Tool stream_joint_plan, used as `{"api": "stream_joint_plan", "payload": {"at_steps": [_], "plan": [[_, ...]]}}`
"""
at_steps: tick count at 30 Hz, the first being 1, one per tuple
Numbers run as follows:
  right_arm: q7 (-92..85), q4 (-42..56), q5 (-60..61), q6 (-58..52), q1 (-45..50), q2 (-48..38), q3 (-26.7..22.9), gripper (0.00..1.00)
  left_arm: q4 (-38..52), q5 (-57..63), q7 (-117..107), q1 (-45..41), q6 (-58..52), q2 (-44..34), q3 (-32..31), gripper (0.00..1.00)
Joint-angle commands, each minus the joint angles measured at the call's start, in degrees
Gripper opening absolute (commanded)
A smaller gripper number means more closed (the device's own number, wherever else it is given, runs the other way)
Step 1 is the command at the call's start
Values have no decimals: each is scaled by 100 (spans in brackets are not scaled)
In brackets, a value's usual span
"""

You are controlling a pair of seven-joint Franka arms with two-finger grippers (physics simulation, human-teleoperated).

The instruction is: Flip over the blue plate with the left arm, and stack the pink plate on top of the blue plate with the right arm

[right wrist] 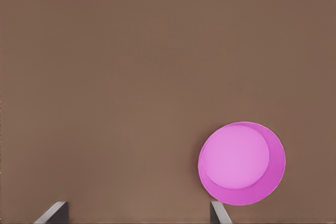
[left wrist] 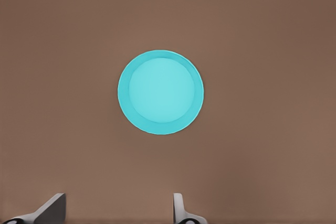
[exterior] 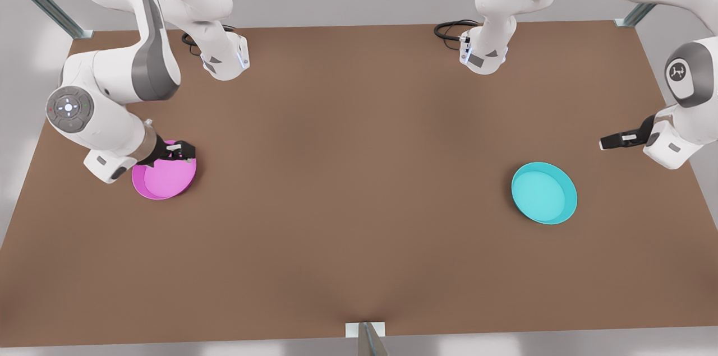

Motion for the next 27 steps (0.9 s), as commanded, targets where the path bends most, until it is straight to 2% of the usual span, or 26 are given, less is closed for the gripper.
{"api": "stream_joint_plan", "payload": {"at_steps": [1, 4, 7, 8, 10, 12, 17, 25, 27], "plan": [[-8, -7, 0, 0, -6, 0, 0, 100, 0, 13, 0, 0, 0, 0, 0, 100], [35, 46, -26, 0, -58, -9, -9, 100, 0, -478, 412, 333, 158, 351, 9, 100], [27, 54, 44, 0, -24, -9, -17, 100, -44, -1585, 2442, 1344, 1185, 1510, 9, 100], [27, 63, 44, 9, -23, 0, -17, 100, -377, -1850, 2768, 1468, 1756, 1661, 26, 100], [18, 169, 53, 9, -41, 35, -17, 100, -1598, -2377, 3206, 1485, 3188, 1626, 26, 100], [-8, 177, 27, 9, -41, 35, -17, 100, -1995, -2685, 3524, 1564, 3823, 1783, 35, 100], [-8, 186, 0, 0, -58, 26, -26, 100, -1995, -3168, 3647, 1670, 3964, 2355, 35, 100], [9, 300, -17, 9, -58, 26, -26, 100, -1986, -3283, 3753, 1652, 3964, 2654, 35, 100], [9, 300, -8, 9, -58, 26, -26, 100, -1986, -3283, 3753, 1652, 3964, 2654, 35, 95]]}}
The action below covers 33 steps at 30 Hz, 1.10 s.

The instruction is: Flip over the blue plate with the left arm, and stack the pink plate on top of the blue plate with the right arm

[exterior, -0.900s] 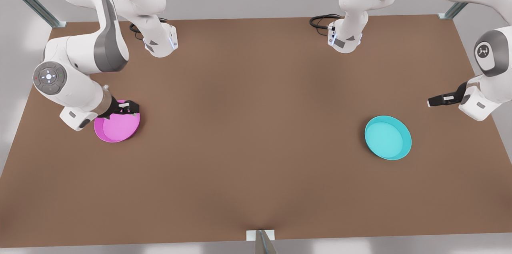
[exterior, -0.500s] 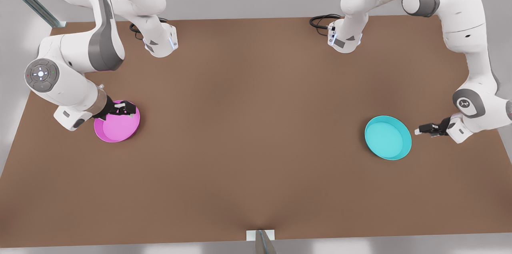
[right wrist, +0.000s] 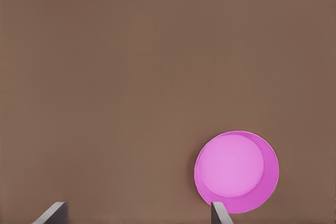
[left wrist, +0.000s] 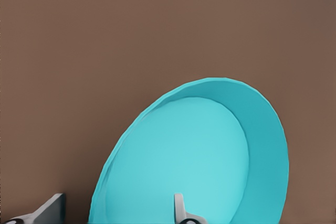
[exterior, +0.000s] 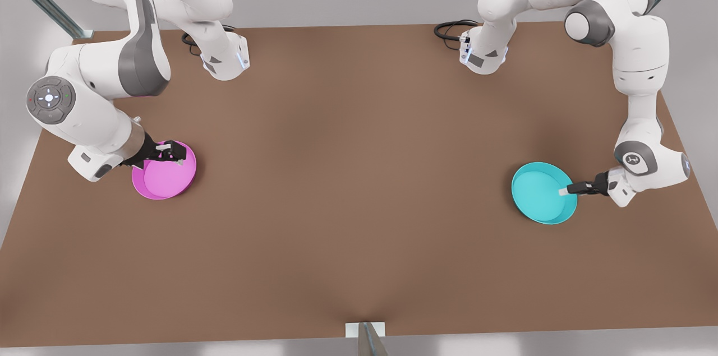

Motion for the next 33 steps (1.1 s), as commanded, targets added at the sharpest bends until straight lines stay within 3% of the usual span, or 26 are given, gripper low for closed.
{"api": "stream_joint_plan", "payload": {"at_steps": [1, 2, 3, 6, 9, 33], "plan": [[1, 0, 0, 0, 0, 0, 0, 100, -1, -19, 0, 0, 0, 0, 8, 80], [1, 0, 0, 0, 0, 0, 0, 100, -1, -19, 0, 0, 0, 0, 8, 66], [1, 0, 0, 0, 0, 0, 0, 100, -1, -19, 9, 0, -9, 0, -1, 62], [18, 0, 0, 0, 0, 8, 0, 100, 8, -19, 61, 0, -9, 0, -1, 61], [18, 0, 0, 0, 0, 8, 0, 100, -1, -19, 70, 0, -9, 0, 8, 52], [18, 0, 0, 0, 0, 8, 0, 100, 25, 104, 132, 9, -53, 105, 43, 48]]}}
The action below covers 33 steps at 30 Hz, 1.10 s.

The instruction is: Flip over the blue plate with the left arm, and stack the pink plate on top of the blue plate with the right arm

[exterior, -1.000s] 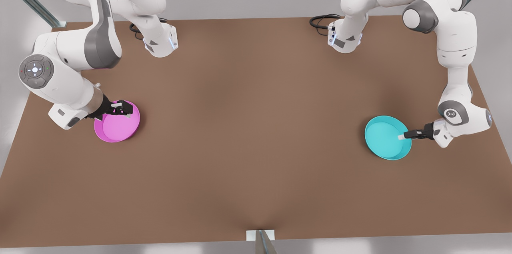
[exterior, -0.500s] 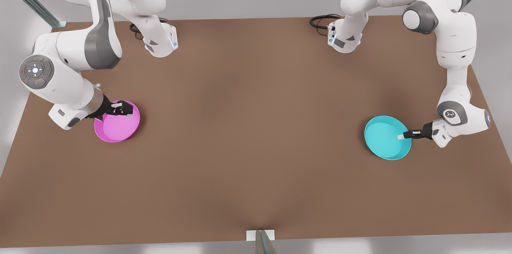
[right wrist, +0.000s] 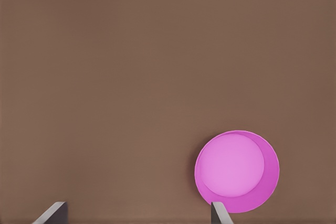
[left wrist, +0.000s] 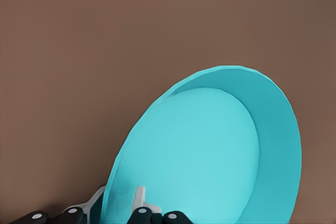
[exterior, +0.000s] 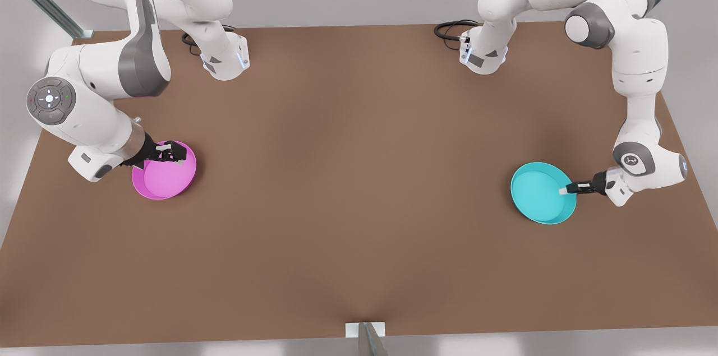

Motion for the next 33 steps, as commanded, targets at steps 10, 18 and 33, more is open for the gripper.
{"api": "stream_joint_plan", "payload": {"at_steps": [10, 18, 33], "plan": [[0, 0, 0, 0, 0, 0, 0, 100, 2, 37, 9, 0, -18, -18, 0, 40], [9, 0, 0, 9, 0, 0, 0, 100, 2, 37, 9, -9, -18, -27, 0, 34], [-158, 0, -70, 9, -184, -9, -8, 100, 2, 45, -35, -18, -35, -1, 0, 30]]}}
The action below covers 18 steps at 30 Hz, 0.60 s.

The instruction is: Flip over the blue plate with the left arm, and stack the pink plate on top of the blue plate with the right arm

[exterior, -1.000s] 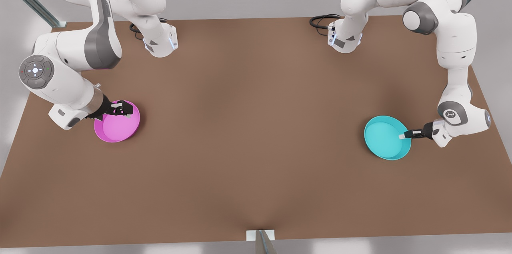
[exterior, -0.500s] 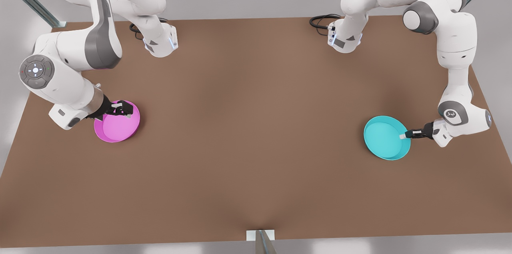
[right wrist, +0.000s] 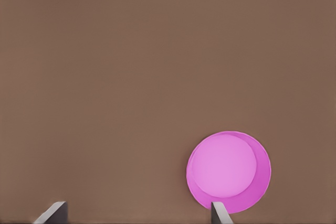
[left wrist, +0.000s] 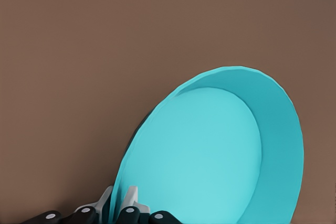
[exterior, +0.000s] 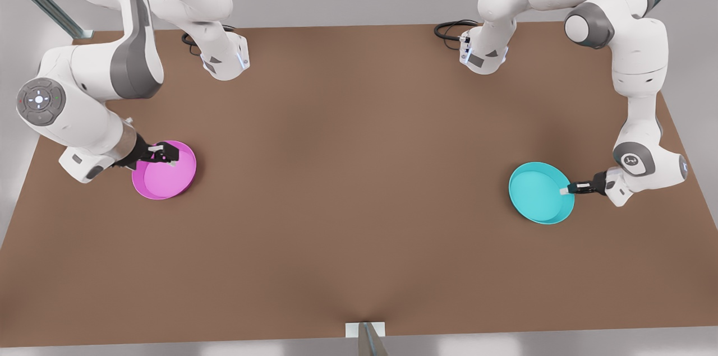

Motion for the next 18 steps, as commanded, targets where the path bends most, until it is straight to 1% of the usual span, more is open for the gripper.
{"api": "stream_joint_plan", "payload": {"at_steps": [1, 2, 3, 4, 12, 13, 18], "plan": [[0, 0, -1, -1, 9, 2, 1, 100, 0, 0, 0, 0, 0, -4, 0, 30], [-27, -35, -27, -1, 97, 64, 10, 100, 0, 0, -9, 0, 18, 5, 0, 30], [-62, -9, -351, 8, 114, 160, 18, 100, 0, 0, -9, 0, 17, 5, 0, 30], [-18, 106, -229, -10, 53, 292, 27, 100, 0, 0, -9, 0, 0, 5, 0, 30], [35, 35, -264, 26, -246, 354, 10, 100, 0, 0, -18, -9, 18, 40, 0, 30], [35, 26, -256, 34, -246, 380, 10, 100, 0, 0, -18, -9, 0, 40, 0, 28], [35, 27, -247, 52, -325, 486, 10, 100, 0, 0, -9, -9, 0, 40, 0, 25]]}}
